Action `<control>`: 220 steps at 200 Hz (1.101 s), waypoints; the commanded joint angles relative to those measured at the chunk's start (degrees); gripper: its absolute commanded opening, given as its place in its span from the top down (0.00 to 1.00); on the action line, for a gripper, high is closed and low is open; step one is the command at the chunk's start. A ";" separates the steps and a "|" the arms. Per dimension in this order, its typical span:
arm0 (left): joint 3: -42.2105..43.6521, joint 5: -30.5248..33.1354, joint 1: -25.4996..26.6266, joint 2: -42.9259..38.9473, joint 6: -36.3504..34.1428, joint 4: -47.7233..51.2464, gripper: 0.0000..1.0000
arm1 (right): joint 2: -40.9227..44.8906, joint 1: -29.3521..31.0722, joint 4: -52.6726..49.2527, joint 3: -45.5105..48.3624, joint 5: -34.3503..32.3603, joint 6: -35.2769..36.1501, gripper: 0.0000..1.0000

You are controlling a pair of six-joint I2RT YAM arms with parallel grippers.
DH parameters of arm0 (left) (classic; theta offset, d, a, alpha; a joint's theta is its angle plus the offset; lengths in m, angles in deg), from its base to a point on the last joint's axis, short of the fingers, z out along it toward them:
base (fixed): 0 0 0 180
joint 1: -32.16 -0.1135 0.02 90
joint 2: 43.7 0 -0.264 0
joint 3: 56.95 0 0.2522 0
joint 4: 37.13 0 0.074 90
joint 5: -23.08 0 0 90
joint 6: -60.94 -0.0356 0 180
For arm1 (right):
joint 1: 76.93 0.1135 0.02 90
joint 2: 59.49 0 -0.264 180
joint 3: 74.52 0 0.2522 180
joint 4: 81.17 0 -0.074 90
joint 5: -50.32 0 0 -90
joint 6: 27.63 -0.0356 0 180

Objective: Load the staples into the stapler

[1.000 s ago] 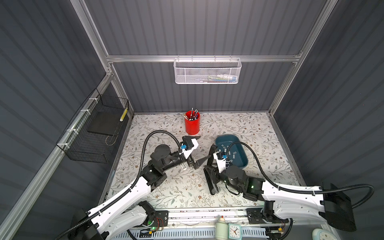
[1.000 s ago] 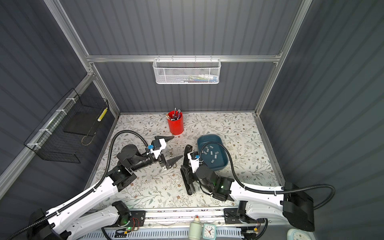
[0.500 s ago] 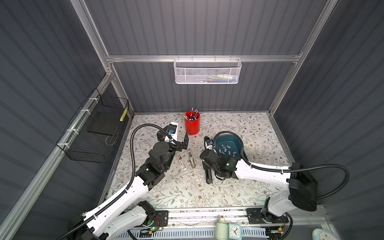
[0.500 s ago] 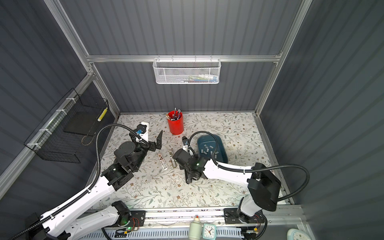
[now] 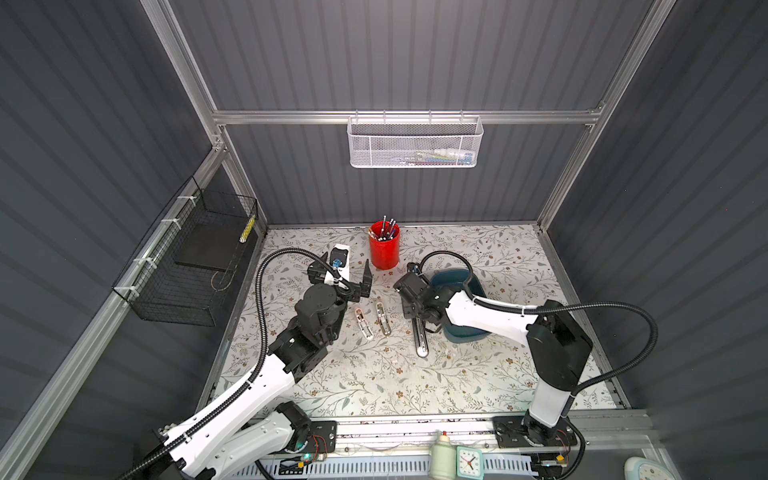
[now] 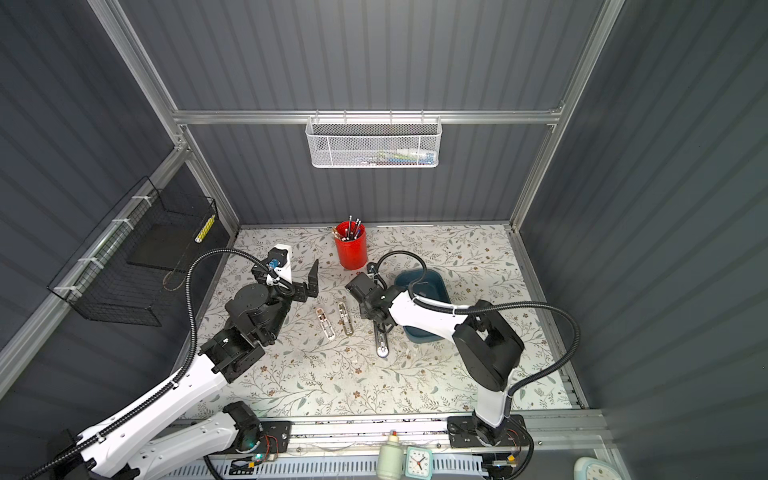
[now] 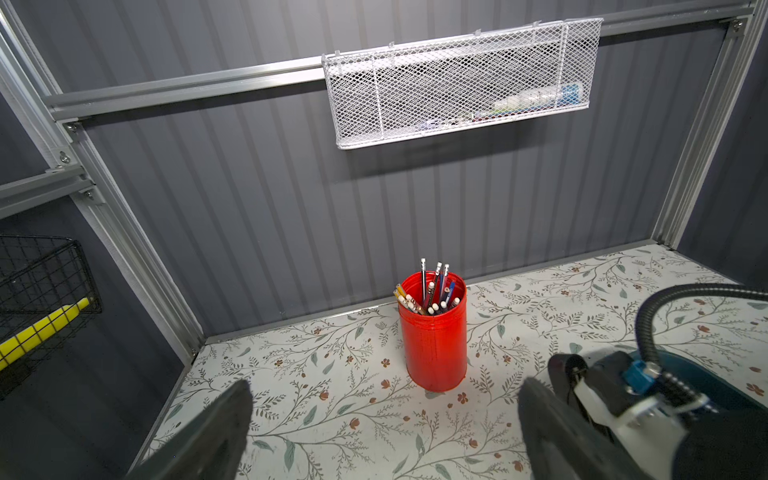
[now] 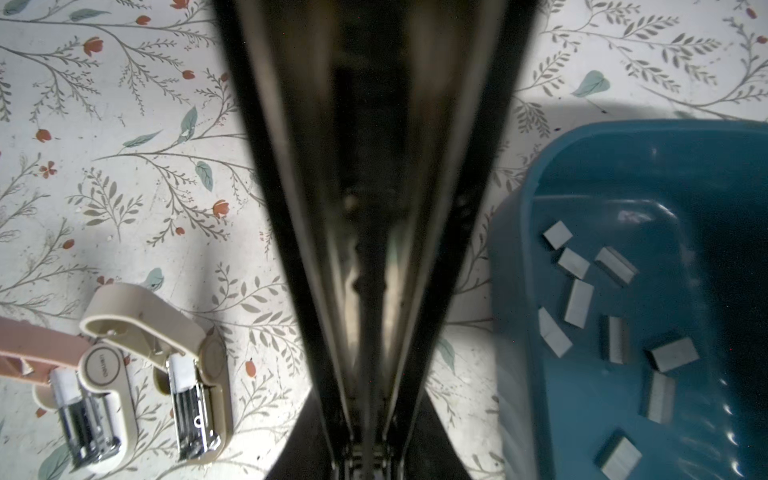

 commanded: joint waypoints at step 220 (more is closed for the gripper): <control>-12.45 -0.01 -0.81 1.40 10.78 12.80 0.00 | -8.41 -2.19 -2.88 -10.02 5.79 1.32 0.50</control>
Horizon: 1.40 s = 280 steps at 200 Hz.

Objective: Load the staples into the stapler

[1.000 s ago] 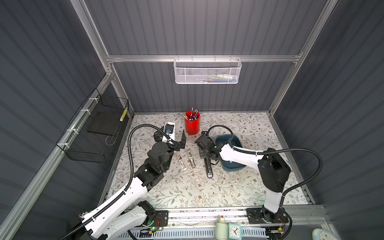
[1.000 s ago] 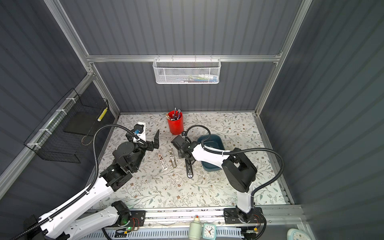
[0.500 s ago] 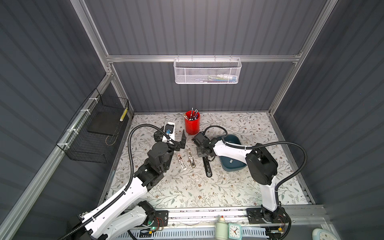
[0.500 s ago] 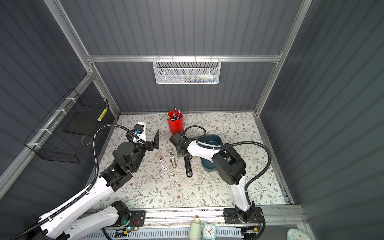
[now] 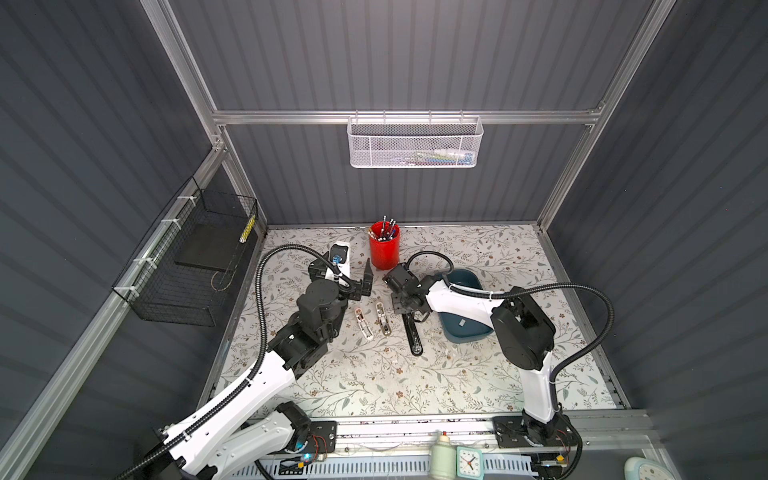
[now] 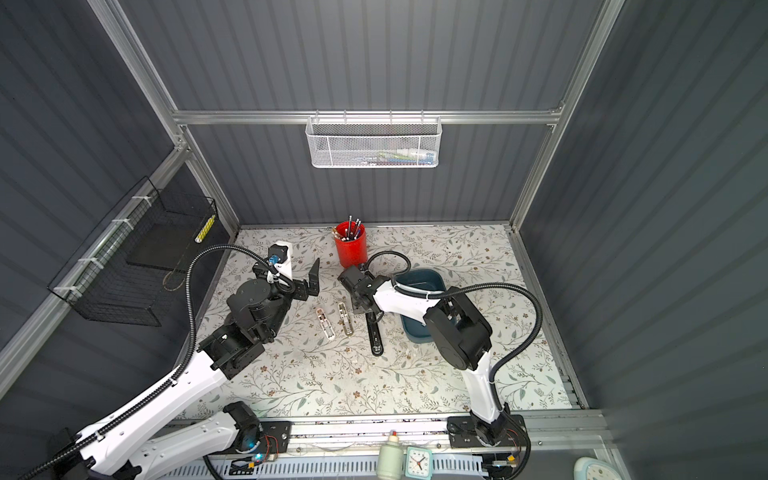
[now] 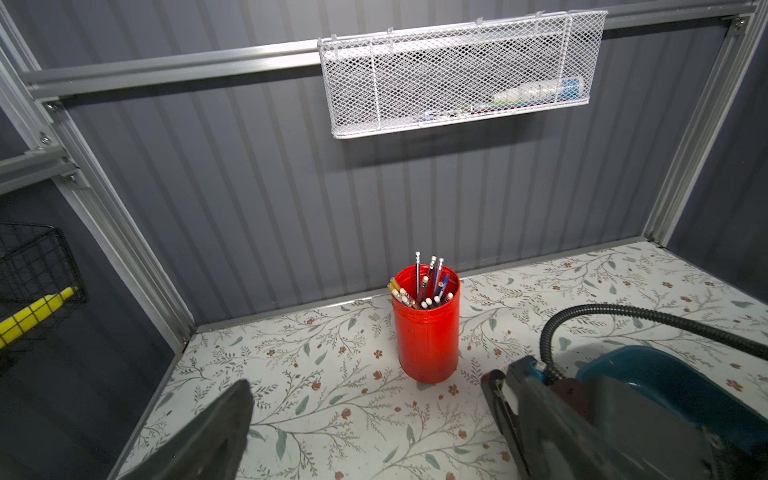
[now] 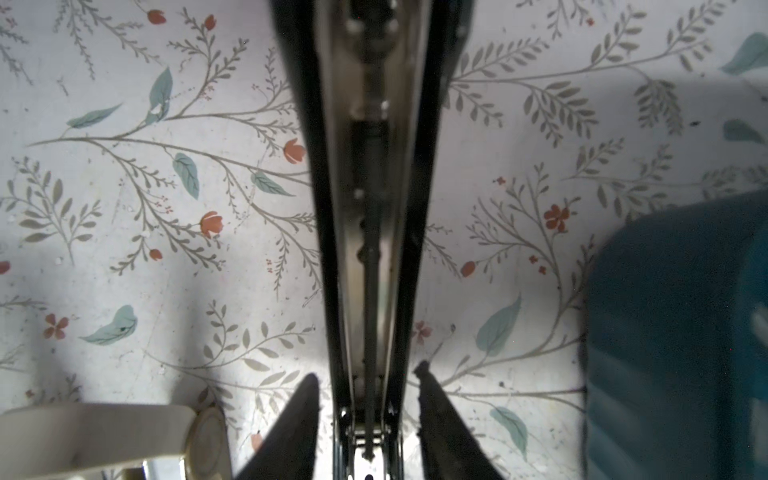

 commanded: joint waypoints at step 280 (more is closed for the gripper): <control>-22.49 0.31 2.32 9.06 62.03 53.10 0.00 | 35.32 -20.85 -2.98 37.18 14.86 0.31 0.61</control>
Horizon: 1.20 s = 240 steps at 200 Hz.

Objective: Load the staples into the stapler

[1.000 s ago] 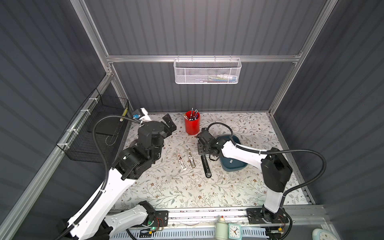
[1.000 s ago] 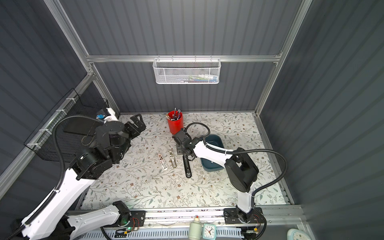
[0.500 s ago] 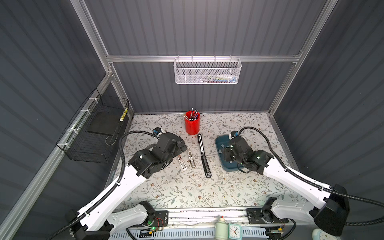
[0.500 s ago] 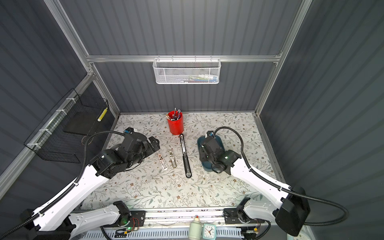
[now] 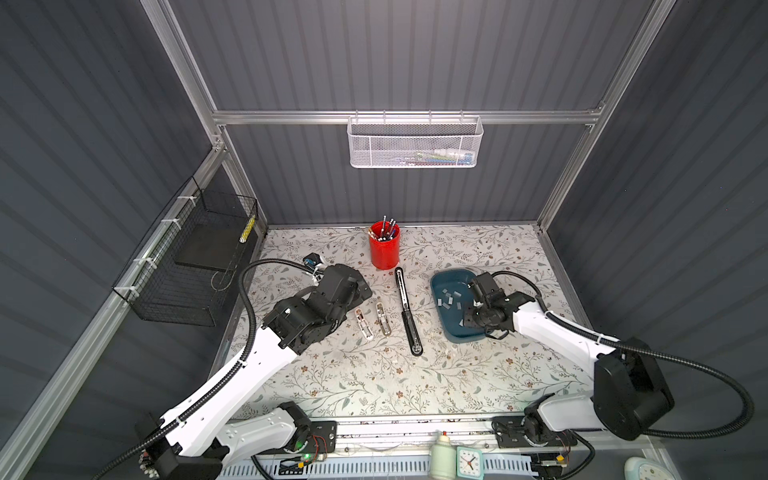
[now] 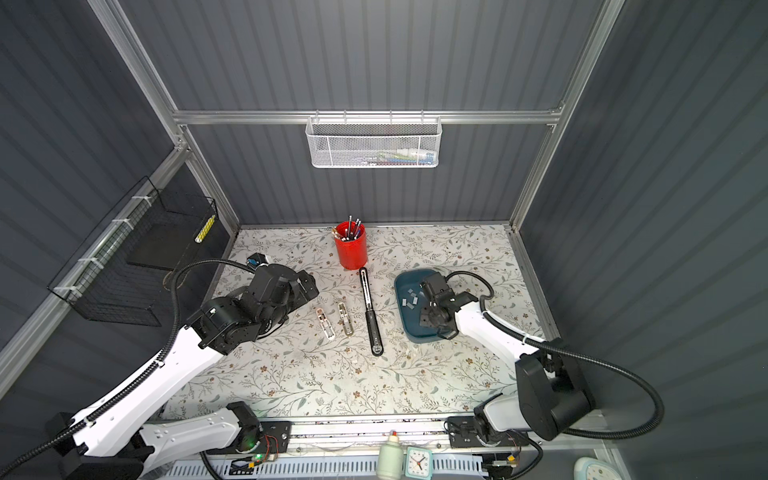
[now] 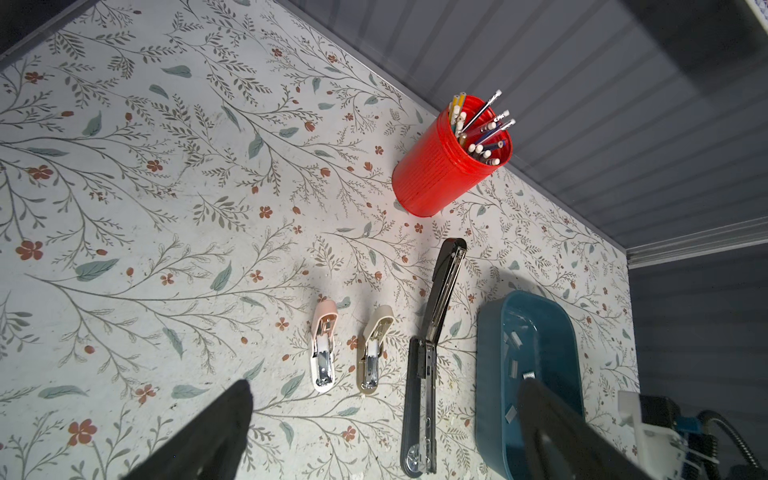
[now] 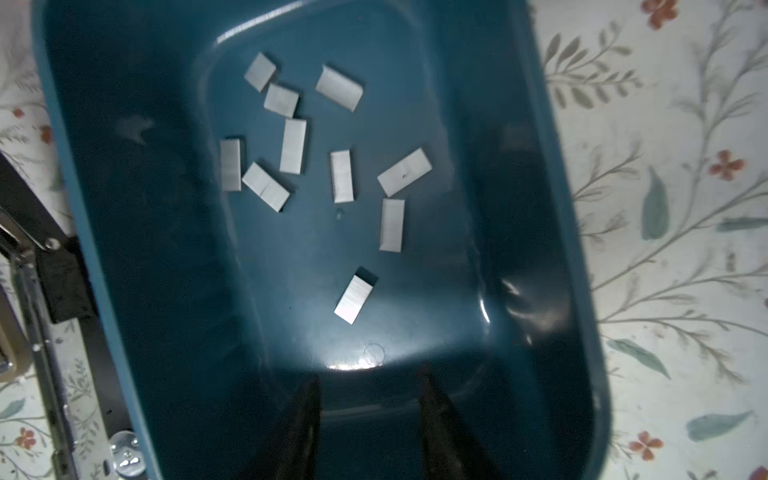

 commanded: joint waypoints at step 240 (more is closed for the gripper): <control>31.78 10.44 0.01 -19.79 -30.93 -20.04 0.00 | 17.56 5.67 -5.73 4.16 -2.94 -8.81 0.59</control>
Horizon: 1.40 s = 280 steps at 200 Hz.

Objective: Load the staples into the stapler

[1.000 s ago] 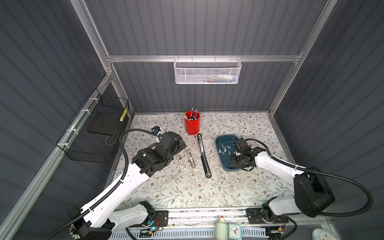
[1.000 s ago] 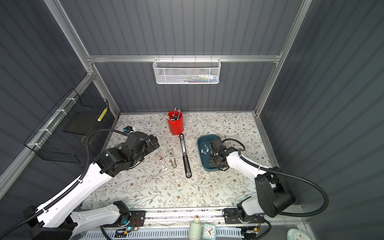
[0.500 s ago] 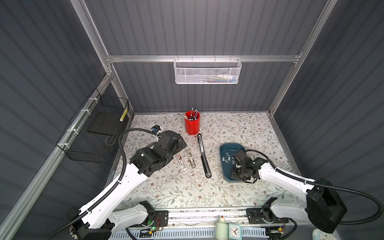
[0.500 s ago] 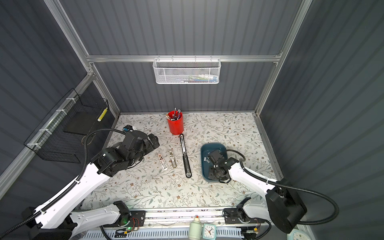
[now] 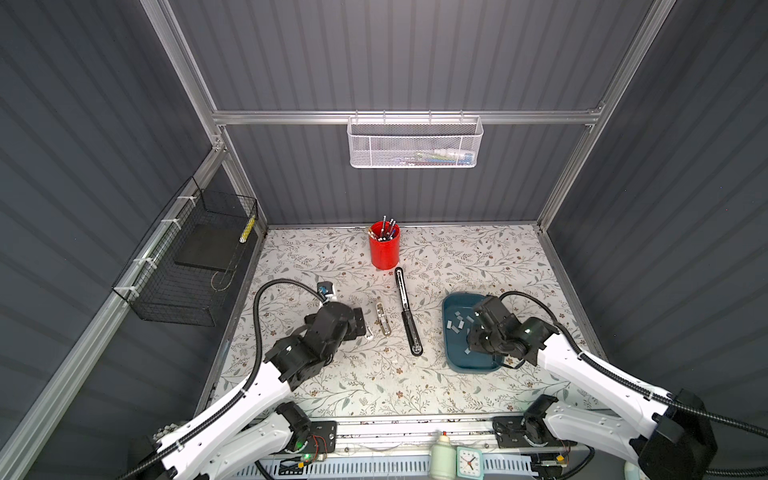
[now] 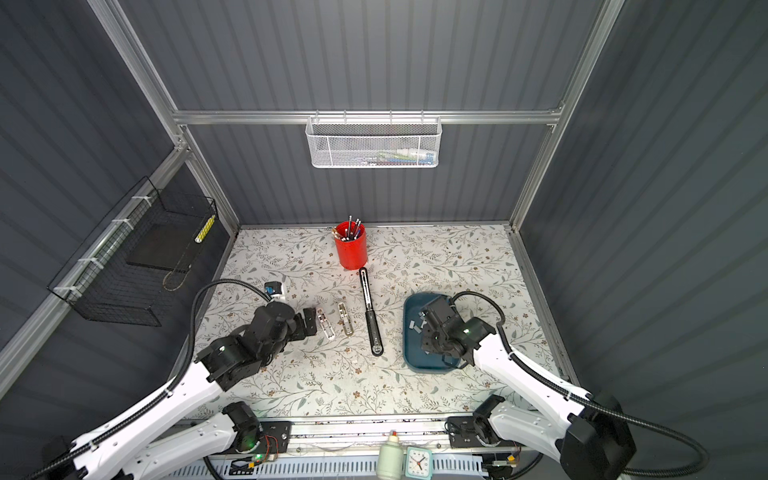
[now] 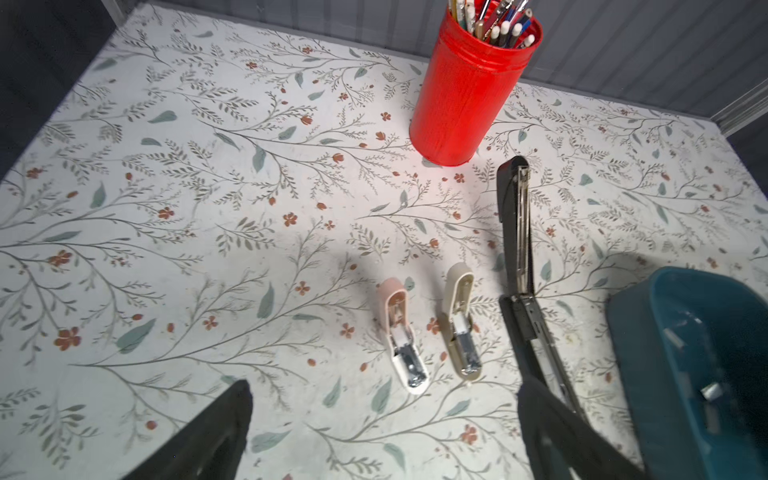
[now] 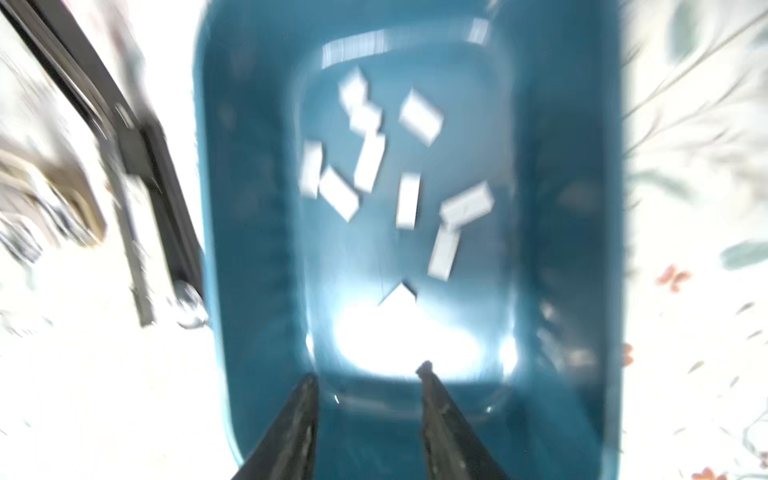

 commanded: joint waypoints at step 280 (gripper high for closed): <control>4.96 23.76 0.02 3.08 -1.11 1.95 0.00 | -35.08 -4.65 12.76 -10.96 -4.84 3.17 0.66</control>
